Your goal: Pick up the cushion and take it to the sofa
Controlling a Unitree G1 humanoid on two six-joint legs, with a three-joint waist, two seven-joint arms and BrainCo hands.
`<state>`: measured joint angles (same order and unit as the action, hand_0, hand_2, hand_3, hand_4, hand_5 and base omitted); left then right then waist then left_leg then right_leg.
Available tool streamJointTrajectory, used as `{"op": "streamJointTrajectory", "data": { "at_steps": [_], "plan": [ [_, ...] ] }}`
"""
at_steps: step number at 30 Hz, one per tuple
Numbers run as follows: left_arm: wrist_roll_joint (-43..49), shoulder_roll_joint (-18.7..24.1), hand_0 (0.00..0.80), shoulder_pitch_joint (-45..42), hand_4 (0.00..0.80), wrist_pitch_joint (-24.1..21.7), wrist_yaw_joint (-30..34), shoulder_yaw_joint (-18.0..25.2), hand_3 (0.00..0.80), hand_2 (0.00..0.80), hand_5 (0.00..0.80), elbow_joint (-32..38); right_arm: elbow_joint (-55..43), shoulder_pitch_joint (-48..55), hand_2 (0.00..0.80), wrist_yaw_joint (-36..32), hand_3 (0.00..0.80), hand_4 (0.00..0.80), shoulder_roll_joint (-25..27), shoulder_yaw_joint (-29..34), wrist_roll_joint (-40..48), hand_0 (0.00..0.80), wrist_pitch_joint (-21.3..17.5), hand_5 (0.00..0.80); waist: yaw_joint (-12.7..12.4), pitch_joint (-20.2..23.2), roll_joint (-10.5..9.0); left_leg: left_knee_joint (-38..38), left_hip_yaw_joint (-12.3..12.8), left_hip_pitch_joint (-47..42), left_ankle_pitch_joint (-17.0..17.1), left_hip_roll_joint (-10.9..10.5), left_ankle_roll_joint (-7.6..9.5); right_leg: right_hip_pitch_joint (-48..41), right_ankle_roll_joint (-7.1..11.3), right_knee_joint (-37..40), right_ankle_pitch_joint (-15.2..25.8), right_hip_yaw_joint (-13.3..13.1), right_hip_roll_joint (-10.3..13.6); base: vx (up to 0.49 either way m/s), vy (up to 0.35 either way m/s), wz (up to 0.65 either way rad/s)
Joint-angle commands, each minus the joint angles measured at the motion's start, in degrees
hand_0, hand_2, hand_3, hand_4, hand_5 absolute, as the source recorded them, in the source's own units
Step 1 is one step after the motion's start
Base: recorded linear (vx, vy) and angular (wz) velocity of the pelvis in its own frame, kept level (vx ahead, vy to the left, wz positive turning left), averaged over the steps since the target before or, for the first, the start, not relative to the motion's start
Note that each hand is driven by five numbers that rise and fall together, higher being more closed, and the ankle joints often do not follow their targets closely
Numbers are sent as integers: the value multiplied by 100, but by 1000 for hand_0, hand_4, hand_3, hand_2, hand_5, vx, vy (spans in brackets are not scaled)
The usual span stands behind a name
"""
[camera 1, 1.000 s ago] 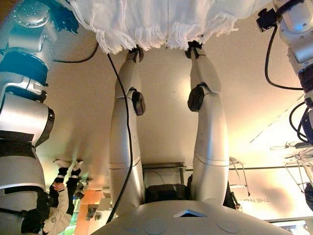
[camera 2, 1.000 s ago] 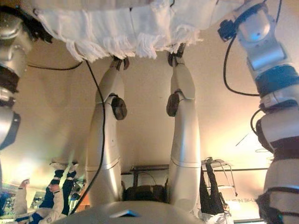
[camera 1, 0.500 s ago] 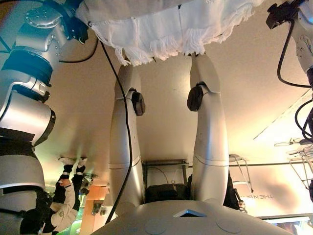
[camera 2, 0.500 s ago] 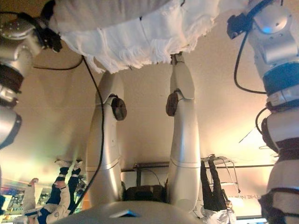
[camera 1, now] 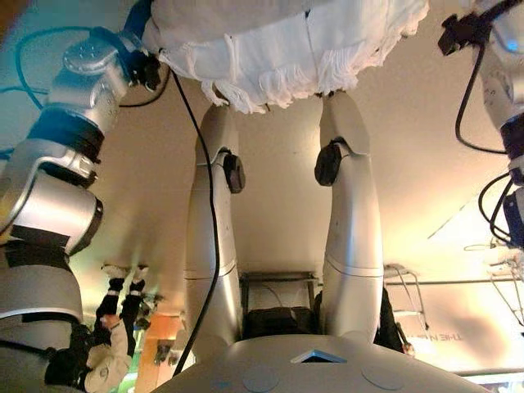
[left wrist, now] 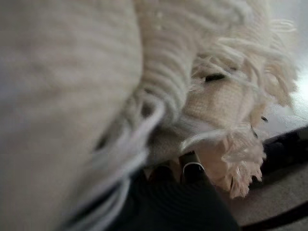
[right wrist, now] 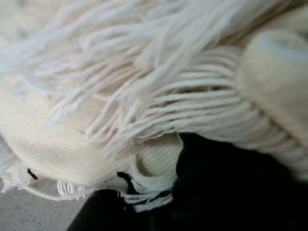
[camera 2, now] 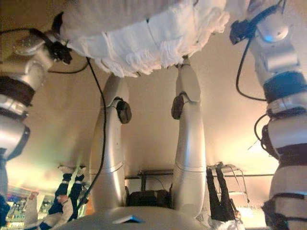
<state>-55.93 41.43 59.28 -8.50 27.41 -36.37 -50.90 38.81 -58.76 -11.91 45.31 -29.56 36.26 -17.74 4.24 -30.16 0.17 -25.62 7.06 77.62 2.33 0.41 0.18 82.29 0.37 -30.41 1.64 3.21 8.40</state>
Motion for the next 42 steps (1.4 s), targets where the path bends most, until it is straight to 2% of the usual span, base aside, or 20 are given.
{"op": "streamJointTrajectory", "data": {
  "at_steps": [1,7,8,12,17,24,27,31,34,36,42],
  "plan": [
    [-176,-770,800,-544,800,-705,445,394,800,800,800,1199,-1196,786,800,-96,800,800,-240,-78,-302,800,-701,800,166,37,448,-63,-314,-319,150,85,-436,-1004,563,799,371,-39,-201,-39,-61,-12],
    [307,-1084,800,-1805,800,-1106,284,730,800,800,800,1806,-2033,2246,800,126,800,800,-567,586,-696,800,-923,800,118,37,219,195,-243,-1815,237,131,-380,-2389,484,859,377,168,-138,-17,-46,-9],
    [343,-1118,800,-2037,800,-1135,242,762,800,800,800,1931,-2159,2511,800,131,800,800,-614,662,-726,800,-935,800,103,37,190,239,-223,-2225,84,154,-410,-2769,522,859,231,212,-141,75,-43,-10],
    [483,-1144,800,-2670,800,-1186,87,1003,800,800,800,2472,-2650,3304,800,99,800,800,-893,1025,-959,800,-918,800,65,37,32,664,19,-3381,-10,173,-343,-3835,526,1171,165,501,-107,30,-37,-5],
    [624,-1196,800,-3283,800,-1120,101,1355,800,800,800,2947,-2970,3872,800,21,800,800,-1169,1367,-1074,800,-807,800,-15,44,-71,1076,156,-4399,19,103,-237,-4884,474,1492,170,712,-76,-18,-9,-6],
    [881,-1454,800,-4284,800,-1295,-294,1797,800,800,800,3694,-3576,4737,800,-217,800,800,-1420,1769,-1203,800,-847,800,-124,705,-106,1590,203,-5529,-107,40,-151,-6006,471,1975,17,793,-56,74,10,-6],
    [943,-1619,800,-4970,800,-1449,-498,2189,800,800,800,4349,-4175,5248,800,-457,800,800,-1604,2032,-1233,800,-810,800,-150,1068,-74,1860,211,-6161,-156,37,-129,-6656,442,2279,-21,867,-61,153,27,-6],
    [1032,-1861,800,-5748,800,-1604,-662,2499,800,800,800,5190,-4886,5818,800,-696,800,800,-1842,2231,-1260,800,-877,800,-243,1604,-75,2268,193,-6993,-182,12,-118,-7574,421,2815,3,980,-127,195,-15,2],
    [1165,-1927,800,-6085,800,-1692,-921,2569,800,800,800,5755,-5321,6056,800,-686,800,800,-1915,2223,-1232,800,-890,800,-327,1993,-100,2476,179,-7401,-191,14,-99,-7983,417,3035,46,1045,-153,184,-27,4],
    [1036,-1942,800,-6215,800,-1597,-1007,2581,800,800,800,6082,-5561,6135,800,-606,800,800,-1872,2218,-1169,800,-861,800,-366,2148,-120,2654,171,-7656,-187,12,-85,-8225,433,3175,81,1069,-166,108,-31,8],
    [965,-1951,800,-6316,800,-1469,-1454,2463,800,800,800,6508,-5965,6178,800,-175,800,800,-1782,2104,-1125,800,-816,800,-374,2435,-143,3062,124,-8305,-222,1,-43,-8779,463,3421,104,1050,-237,67,-20,3]
  ]
}}
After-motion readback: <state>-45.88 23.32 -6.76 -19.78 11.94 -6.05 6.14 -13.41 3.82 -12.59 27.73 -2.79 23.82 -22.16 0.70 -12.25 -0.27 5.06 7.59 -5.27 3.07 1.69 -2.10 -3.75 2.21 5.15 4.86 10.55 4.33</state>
